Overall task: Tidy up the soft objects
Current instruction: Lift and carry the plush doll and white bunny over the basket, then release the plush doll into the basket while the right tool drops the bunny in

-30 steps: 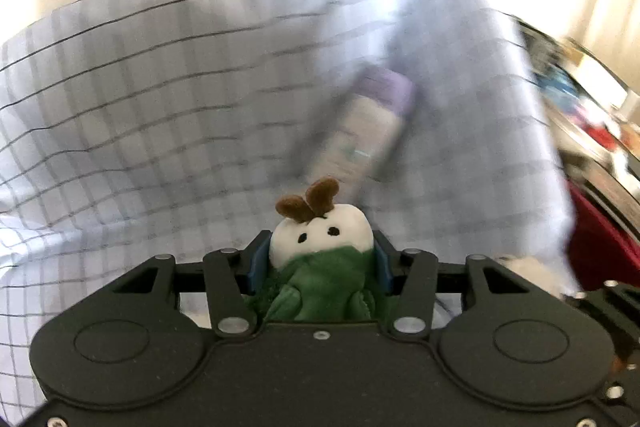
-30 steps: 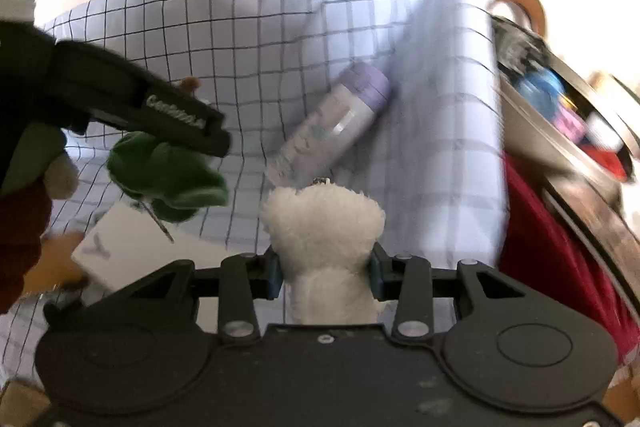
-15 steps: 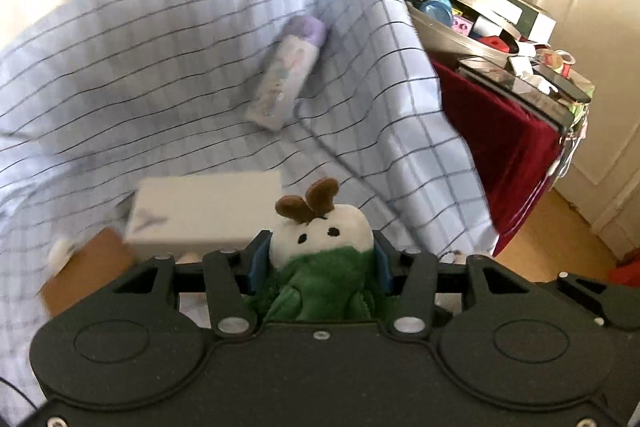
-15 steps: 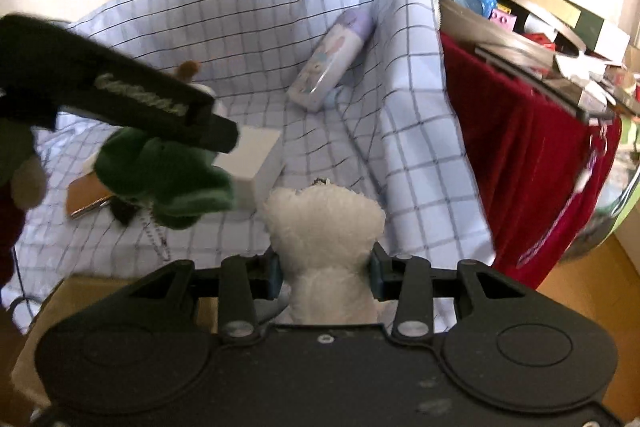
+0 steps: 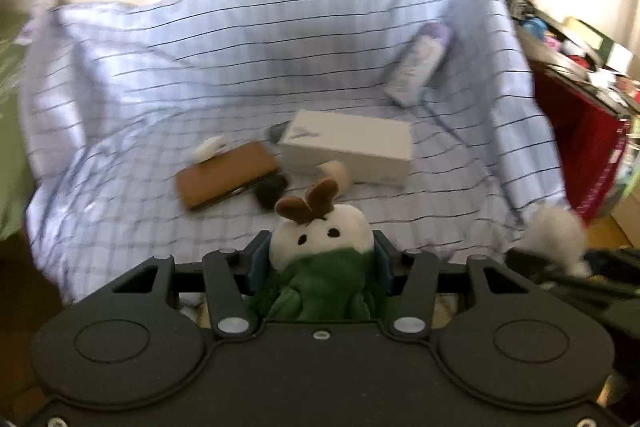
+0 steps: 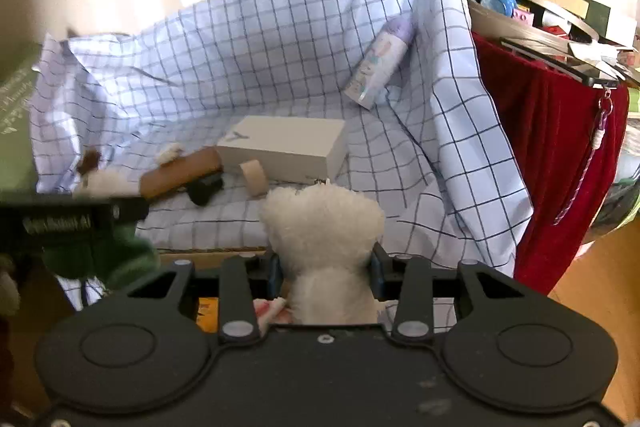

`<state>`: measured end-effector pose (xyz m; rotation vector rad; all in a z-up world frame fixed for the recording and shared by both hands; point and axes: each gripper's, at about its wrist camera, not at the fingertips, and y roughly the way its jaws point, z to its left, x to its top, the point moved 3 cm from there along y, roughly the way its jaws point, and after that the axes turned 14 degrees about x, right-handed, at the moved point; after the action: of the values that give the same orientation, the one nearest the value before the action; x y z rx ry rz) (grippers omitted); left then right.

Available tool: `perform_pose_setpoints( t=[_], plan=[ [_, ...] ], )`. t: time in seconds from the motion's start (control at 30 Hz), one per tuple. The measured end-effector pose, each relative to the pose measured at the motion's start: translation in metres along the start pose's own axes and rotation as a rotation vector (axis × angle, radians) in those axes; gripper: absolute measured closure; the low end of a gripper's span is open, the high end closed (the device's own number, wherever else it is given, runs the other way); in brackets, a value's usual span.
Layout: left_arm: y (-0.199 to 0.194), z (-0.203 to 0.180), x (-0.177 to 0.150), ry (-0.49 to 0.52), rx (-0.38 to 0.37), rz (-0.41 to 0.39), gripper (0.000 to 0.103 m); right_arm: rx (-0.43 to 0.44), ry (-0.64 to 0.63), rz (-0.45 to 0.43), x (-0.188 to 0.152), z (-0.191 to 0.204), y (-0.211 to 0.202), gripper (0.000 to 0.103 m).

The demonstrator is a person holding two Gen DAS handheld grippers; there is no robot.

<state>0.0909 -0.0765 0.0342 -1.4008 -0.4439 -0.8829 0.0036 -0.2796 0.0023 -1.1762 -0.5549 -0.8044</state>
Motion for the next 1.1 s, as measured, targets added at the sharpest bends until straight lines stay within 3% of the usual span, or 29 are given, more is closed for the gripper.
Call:
perform_pose_setpoints(
  t=[0.23,0.63,0.73,0.97,1.07,1.1],
  plan=[
    [-0.001,0.022,-0.029,-0.08,0.057,0.029,0.052,0.052,-0.035,-0.027,-0.007,0.021,-0.015,0.063],
    [0.034,0.042,-0.053,-0.14,0.149,0.121,0.049,0.098,-0.064,0.036,-0.015,0.047,0.016,0.063],
    [0.036,0.043,-0.058,-0.149,0.15,0.134,0.039,0.108,-0.06,0.039,-0.015,0.05,0.021,0.062],
    [0.03,0.046,-0.06,-0.162,0.169,0.111,0.031,0.124,-0.046,0.046,-0.016,0.052,0.035,0.061],
    [0.027,0.047,-0.062,-0.171,0.18,0.106,0.027,0.13,-0.045,0.039,-0.018,0.053,0.038,0.057],
    [0.027,0.047,-0.063,-0.172,0.182,0.106,0.027,0.131,-0.044,0.038,-0.018,0.054,0.038,0.051]
  ],
)
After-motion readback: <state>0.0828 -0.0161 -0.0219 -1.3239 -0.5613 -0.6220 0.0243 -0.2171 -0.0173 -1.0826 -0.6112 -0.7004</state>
